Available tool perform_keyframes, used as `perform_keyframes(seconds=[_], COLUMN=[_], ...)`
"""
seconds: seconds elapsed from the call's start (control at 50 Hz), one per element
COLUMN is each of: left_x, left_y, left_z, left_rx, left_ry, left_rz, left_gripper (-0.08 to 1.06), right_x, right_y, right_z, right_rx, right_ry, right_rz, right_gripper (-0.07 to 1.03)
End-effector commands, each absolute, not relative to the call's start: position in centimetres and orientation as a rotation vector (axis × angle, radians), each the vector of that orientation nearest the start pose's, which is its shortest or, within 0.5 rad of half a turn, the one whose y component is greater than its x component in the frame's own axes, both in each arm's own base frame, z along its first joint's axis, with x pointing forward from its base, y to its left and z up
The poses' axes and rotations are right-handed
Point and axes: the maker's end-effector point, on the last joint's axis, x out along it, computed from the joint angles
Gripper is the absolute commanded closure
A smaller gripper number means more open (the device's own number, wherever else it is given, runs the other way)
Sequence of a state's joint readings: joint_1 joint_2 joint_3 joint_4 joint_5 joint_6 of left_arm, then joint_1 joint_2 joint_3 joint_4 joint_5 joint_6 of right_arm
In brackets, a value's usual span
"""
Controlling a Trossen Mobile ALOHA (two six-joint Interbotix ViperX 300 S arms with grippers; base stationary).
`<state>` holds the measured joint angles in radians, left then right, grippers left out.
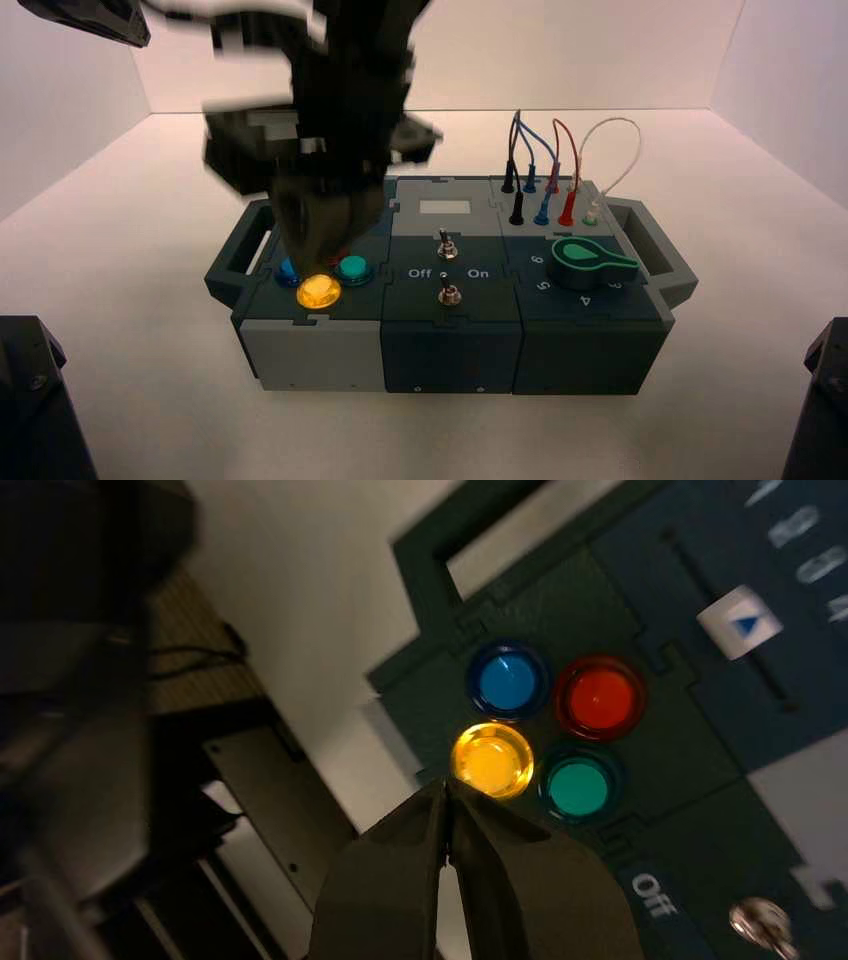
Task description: Push the yellow button with the right gripper.
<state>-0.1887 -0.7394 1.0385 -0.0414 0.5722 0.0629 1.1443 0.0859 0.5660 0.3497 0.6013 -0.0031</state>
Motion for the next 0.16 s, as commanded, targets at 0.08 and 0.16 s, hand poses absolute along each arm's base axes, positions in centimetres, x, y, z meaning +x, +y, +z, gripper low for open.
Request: perform_keyframes(seconds=[0.08,0.16], left_x=[24.0,24.02], left_y=[-5.38,-5.38], left_z=[17.13,17.05], left_rx=[0.102,0.102], left_ry=[0.843,0.846], left_rz=[-0.224,-0.224], left_gripper=[1.01,1.01], right_x=[13.14,13.18], right_y=[36.82,36.72], right_z=[10.73,10.64], right_rx=[-0.319,-0.319], right_ry=[1.225,1.227], right_rz=[0.996,0.993], right_gripper=[0.99,0.99])
